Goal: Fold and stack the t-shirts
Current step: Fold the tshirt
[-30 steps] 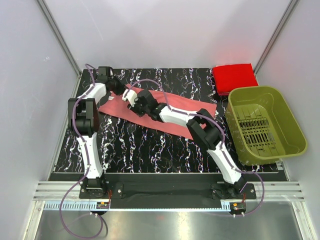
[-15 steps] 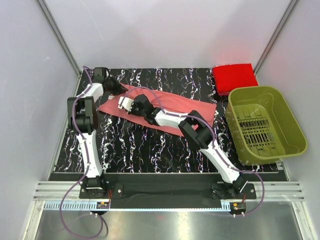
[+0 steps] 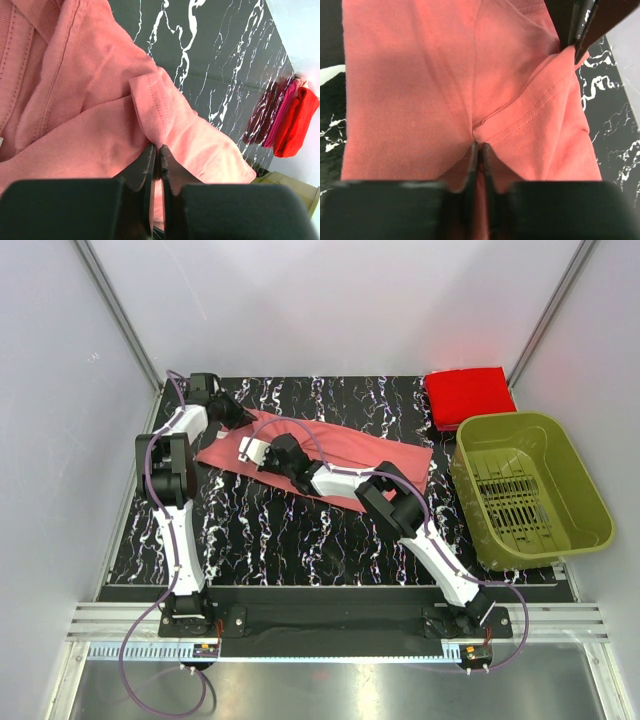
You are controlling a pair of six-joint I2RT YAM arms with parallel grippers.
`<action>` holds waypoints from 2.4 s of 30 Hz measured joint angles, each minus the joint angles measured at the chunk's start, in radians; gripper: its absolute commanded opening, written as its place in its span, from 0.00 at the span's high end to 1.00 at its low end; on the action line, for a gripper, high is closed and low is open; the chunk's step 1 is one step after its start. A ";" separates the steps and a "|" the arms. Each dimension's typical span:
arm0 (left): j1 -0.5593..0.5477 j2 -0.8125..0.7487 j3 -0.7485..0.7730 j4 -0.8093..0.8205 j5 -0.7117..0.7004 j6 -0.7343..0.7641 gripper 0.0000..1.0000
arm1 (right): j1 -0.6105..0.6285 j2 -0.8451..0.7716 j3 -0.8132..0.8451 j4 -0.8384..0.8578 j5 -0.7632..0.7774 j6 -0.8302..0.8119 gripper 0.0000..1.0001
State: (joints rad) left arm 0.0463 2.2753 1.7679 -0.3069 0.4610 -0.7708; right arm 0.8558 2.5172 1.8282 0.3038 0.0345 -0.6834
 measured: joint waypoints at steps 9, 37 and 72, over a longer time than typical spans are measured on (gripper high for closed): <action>-0.007 0.010 0.016 -0.007 -0.003 0.004 0.89 | 0.000 0.000 0.022 -0.018 0.000 0.001 0.75; -0.019 0.053 0.062 -0.029 -0.010 0.008 0.89 | 0.000 0.023 0.085 -0.095 -0.003 -0.062 0.83; -0.031 0.053 0.098 -0.168 -0.173 0.089 1.00 | 0.000 -0.098 -0.153 0.092 0.002 -0.106 1.00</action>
State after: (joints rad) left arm 0.0158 2.3280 1.8660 -0.4747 0.2878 -0.6819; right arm 0.8555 2.4187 1.6749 0.3954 0.0360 -0.7895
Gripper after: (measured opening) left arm 0.045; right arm 0.012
